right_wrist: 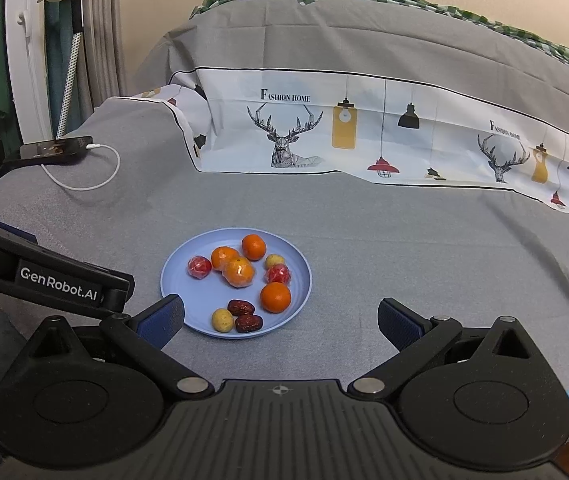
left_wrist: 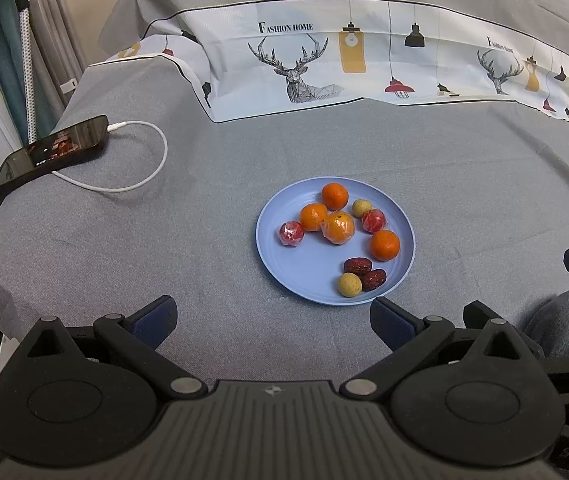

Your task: Organize fruits

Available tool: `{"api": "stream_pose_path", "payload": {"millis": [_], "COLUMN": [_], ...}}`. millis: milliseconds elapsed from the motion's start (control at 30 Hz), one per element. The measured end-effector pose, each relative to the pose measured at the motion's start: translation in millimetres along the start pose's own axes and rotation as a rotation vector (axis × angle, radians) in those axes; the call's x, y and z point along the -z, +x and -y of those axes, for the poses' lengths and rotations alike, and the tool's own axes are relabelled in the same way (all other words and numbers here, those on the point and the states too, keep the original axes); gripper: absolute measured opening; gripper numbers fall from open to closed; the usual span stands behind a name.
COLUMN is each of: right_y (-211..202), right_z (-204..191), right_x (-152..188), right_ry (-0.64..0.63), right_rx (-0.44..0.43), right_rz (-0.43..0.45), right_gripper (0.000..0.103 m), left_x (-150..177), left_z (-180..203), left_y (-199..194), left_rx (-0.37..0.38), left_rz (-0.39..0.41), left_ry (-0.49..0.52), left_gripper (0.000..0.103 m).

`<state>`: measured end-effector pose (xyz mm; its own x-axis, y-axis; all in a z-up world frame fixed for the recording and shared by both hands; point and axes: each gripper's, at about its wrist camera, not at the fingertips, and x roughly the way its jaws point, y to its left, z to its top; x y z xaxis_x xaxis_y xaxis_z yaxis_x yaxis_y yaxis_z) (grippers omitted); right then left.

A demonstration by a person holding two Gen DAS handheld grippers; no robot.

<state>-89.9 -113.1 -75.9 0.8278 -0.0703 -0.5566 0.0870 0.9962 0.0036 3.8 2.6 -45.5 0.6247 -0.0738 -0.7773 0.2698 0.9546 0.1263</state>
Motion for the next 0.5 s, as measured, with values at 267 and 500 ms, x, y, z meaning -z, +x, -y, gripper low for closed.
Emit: {"api": "stream_pose_path", "payload": {"millis": [267,500], "right_y": [5.5,2.1], "right_z": [1.6,6.6], "right_x": [-3.7,-3.5], "right_ry": [0.005,0.019], "right_rx": [0.009,0.030], "right_rz": [-0.009,0.000], "right_gripper": [0.102,0.102], "left_x": [-5.9,-7.7], "left_z": [0.1,4.5], "left_y": [5.6,7.1], "left_rx": [0.002,0.002], "left_rz": [-0.013,-0.013], "left_ry": [0.008,0.015], "left_gripper": [0.103,0.103]}}
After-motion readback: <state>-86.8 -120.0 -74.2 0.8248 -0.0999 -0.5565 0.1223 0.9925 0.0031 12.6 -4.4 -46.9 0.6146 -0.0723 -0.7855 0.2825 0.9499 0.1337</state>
